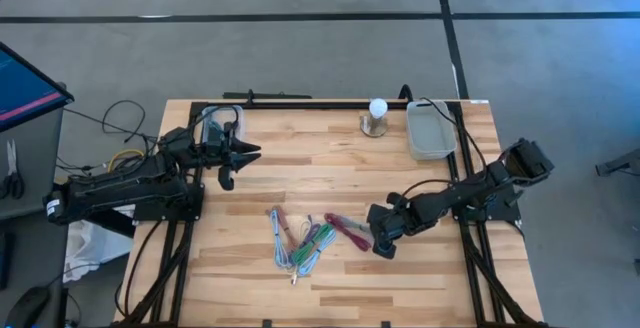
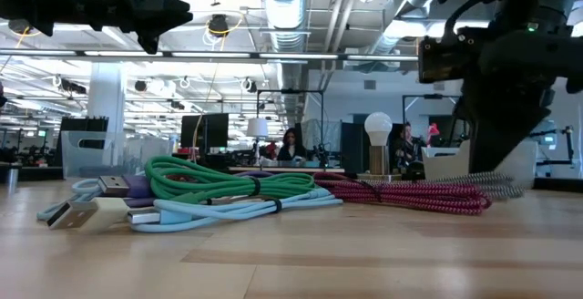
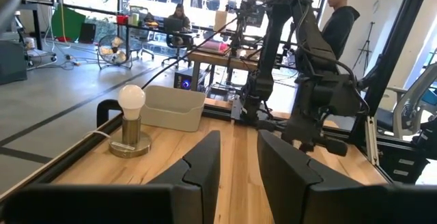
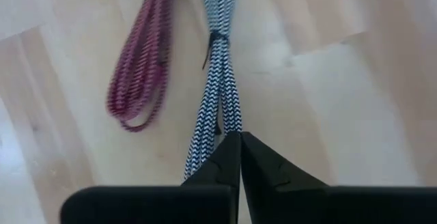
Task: Pick & Place USB Port
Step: Put the white and black charger cable into the transparent bin
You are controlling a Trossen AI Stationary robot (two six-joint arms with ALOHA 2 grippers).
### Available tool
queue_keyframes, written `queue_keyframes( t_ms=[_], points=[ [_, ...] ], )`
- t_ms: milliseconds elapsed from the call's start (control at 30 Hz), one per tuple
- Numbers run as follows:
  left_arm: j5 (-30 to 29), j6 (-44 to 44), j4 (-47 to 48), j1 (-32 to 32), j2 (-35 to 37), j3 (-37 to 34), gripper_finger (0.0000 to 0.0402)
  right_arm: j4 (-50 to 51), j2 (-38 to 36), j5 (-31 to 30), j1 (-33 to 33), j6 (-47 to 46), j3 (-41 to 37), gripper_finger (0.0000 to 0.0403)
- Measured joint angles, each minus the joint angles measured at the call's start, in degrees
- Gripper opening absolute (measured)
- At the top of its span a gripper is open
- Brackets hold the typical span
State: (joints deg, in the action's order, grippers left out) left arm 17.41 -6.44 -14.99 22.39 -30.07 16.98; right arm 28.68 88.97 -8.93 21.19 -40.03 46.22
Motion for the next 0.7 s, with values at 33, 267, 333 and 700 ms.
queue_keyframes(
  t_ms=[33,267,333,700],
  points=[
    [0.0,0.0,0.0,0.0,0.0,0.0,0.0097,0.8,-0.8,-1.0,-0.1,0.1,0.0,0.0001],
    [0.0,0.0,0.0,0.0,0.0,0.0,0.0097,8.6,-9.0,-8.3,-1.1,0.1,0.0,0.0000],
    [0.0,0.0,0.0,0.0,0.0,0.0,0.0097,11.0,-11.8,-10.4,-1.5,0.1,0.0,0.0000],
    [0.0,0.0,0.0,0.0,0.0,0.0,0.0097,14.2,-21.7,-18.3,-1.9,1.3,0.0,0.0000]
  ],
)
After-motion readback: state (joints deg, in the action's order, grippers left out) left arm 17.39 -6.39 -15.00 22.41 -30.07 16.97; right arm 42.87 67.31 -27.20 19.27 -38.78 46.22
